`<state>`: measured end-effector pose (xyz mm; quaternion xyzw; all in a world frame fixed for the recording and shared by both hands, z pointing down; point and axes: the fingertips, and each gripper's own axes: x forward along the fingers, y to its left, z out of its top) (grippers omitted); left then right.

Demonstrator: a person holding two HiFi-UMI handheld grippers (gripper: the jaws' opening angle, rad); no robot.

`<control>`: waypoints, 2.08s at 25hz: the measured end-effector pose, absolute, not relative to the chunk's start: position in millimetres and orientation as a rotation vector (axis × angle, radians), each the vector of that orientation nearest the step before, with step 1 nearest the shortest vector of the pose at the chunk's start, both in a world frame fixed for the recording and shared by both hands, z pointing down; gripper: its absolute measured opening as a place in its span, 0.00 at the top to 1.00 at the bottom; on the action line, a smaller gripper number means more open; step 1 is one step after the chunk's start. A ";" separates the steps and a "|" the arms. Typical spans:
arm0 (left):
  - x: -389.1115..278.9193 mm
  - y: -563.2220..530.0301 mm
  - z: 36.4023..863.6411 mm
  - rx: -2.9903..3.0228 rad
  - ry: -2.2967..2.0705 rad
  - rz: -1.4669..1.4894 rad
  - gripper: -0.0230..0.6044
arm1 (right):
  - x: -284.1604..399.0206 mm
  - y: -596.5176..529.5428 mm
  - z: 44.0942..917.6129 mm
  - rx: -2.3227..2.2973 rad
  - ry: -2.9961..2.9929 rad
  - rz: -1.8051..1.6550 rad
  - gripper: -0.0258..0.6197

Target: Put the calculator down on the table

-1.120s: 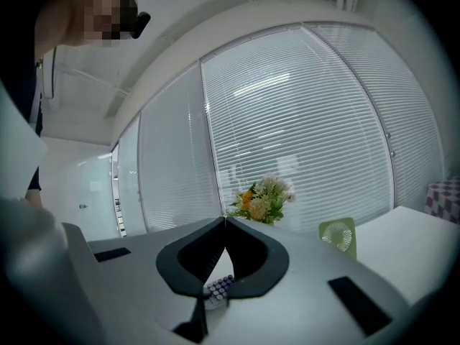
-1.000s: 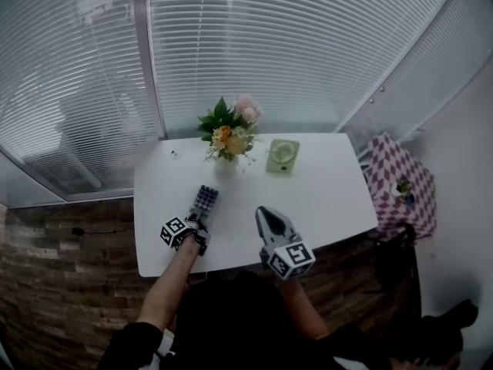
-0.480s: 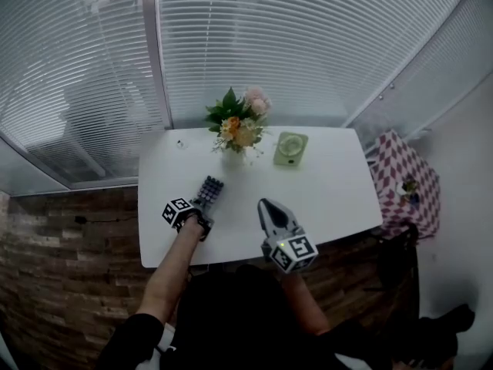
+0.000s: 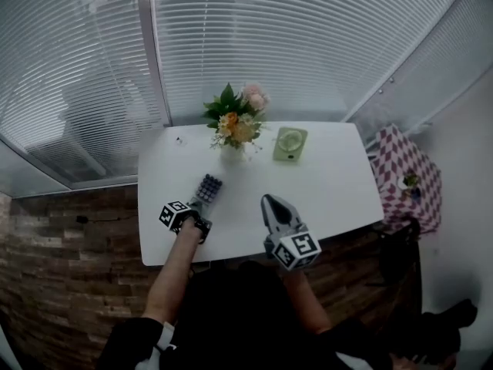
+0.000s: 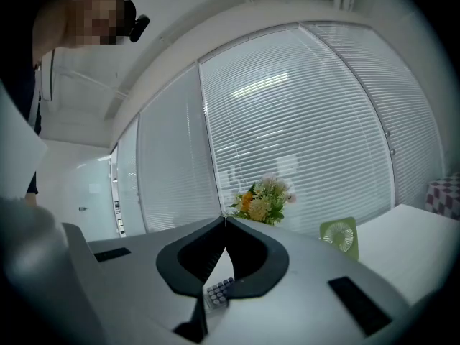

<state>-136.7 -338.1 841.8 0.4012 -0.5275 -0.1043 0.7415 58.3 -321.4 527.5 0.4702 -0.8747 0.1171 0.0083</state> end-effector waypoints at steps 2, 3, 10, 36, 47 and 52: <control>-142.3 -337.6 832.8 0.939 -1.176 -0.233 0.74 | 58.2 -320.3 528.1 1.467 -2.734 0.366 0.95; -146.9 -338.5 824.7 0.984 -1.197 -0.236 0.74 | 58.2 -319.5 528.1 1.466 -2.734 0.365 0.95; -150.7 -351.4 764.9 1.247 -1.173 -0.376 0.77 | 61.4 -319.9 528.4 1.468 -2.740 0.361 0.95; -159.7 -345.0 630.0 1.345 -0.924 -0.837 0.62 | 61.0 -318.9 533.6 1.490 -2.716 0.327 0.95; -170.0 -339.6 593.3 1.534 -1.053 -0.762 0.62 | 60.7 -328.0 559.3 1.470 -2.663 0.309 0.95; -175.5 -336.1 571.8 1.853 -1.351 -0.473 0.62 | 66.5 -325.6 561.1 1.495 -2.650 0.333 0.95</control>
